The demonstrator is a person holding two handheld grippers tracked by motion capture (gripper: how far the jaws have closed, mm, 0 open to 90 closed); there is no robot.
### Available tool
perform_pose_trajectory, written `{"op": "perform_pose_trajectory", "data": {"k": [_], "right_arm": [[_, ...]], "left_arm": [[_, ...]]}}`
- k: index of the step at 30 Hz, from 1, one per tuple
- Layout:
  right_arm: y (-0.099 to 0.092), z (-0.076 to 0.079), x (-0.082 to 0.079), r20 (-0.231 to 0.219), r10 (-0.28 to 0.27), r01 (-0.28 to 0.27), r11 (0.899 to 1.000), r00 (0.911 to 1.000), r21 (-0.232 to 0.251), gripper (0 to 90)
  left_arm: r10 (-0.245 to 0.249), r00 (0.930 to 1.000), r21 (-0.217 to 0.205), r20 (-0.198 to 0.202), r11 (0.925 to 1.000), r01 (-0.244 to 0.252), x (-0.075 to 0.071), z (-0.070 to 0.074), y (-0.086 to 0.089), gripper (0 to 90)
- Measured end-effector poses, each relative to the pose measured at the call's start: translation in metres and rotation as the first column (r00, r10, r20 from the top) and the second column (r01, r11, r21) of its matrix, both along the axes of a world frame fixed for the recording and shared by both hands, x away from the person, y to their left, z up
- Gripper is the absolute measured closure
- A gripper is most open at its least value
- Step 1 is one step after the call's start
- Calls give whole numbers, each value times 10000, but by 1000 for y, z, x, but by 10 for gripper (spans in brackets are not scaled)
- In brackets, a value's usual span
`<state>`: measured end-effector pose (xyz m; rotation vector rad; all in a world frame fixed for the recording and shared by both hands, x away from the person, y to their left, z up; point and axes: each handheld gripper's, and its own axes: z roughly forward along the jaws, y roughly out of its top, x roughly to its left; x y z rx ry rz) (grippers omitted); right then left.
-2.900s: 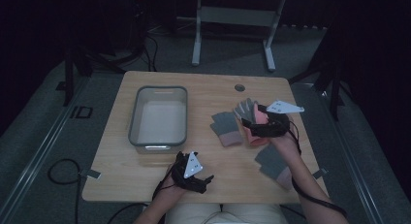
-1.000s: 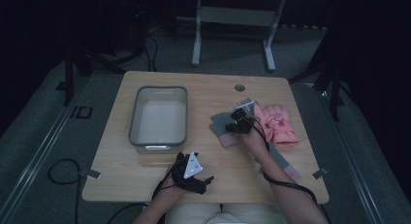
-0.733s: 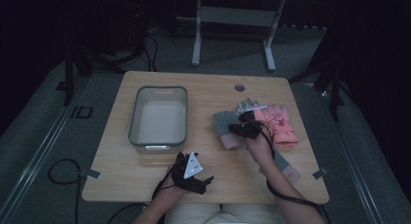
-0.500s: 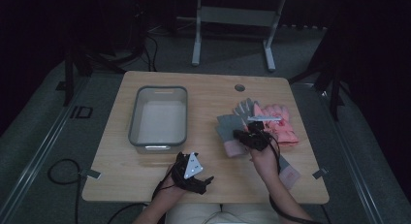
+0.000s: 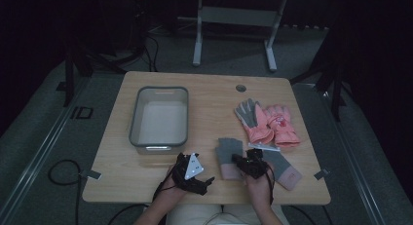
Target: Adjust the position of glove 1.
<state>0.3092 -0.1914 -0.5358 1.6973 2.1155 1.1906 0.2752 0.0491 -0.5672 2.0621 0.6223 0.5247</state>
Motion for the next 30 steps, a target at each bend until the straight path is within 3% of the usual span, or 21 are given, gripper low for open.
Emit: {"op": "perform_pose_trajectory", "data": {"k": [4,5,7,11,15,17,19,21,24,27,30], "right_arm": [[10,-15,3,-322,239,-256,9983,9992,-530,849],[13,-20,1,7,185,-184,9971,9998,-736,840],[15,-20,1,184,206,-188,9957,9996,-911,821],[14,-19,1,75,207,-201,9971,9998,-738,793],[5,-1,2,439,778,-770,9968,9960,-202,727],[-2,7,4,802,1181,-1161,9928,9898,-293,695],[-14,14,9,878,1433,-1398,9892,9858,-448,697],[-28,18,13,925,1792,-1723,9819,9794,-781,697],[-50,20,19,764,2499,-2369,9602,9652,-1481,676],[-73,21,21,816,3280,-3016,9239,9411,-2356,649],[-100,22,24,757,3417,-3099,9103,9368,-2743,600]], "left_arm": [[-23,10000,21,47,10000,23,0,0,0,34],[-33,10000,28,73,10000,33,-1,0,0,34],[-40,10000,26,60,10000,40,0,0,0,34],[-37,10000,-3,2,10000,37,0,0,0,34],[-45,10000,25,7,10000,45,0,0,0,34],[-50,10000,46,19,10000,50,0,0,-1,34],[-87,10000,57,17,9999,87,0,0,-1,34],[-115,9999,108,32,9999,114,0,0,-1,34],[-77,10000,159,44,9998,76,0,0,-1,34],[-38,10000,127,16,9999,38,0,0,-1,34],[3,10000,177,2,9998,-3,0,0,-2,34]]}}
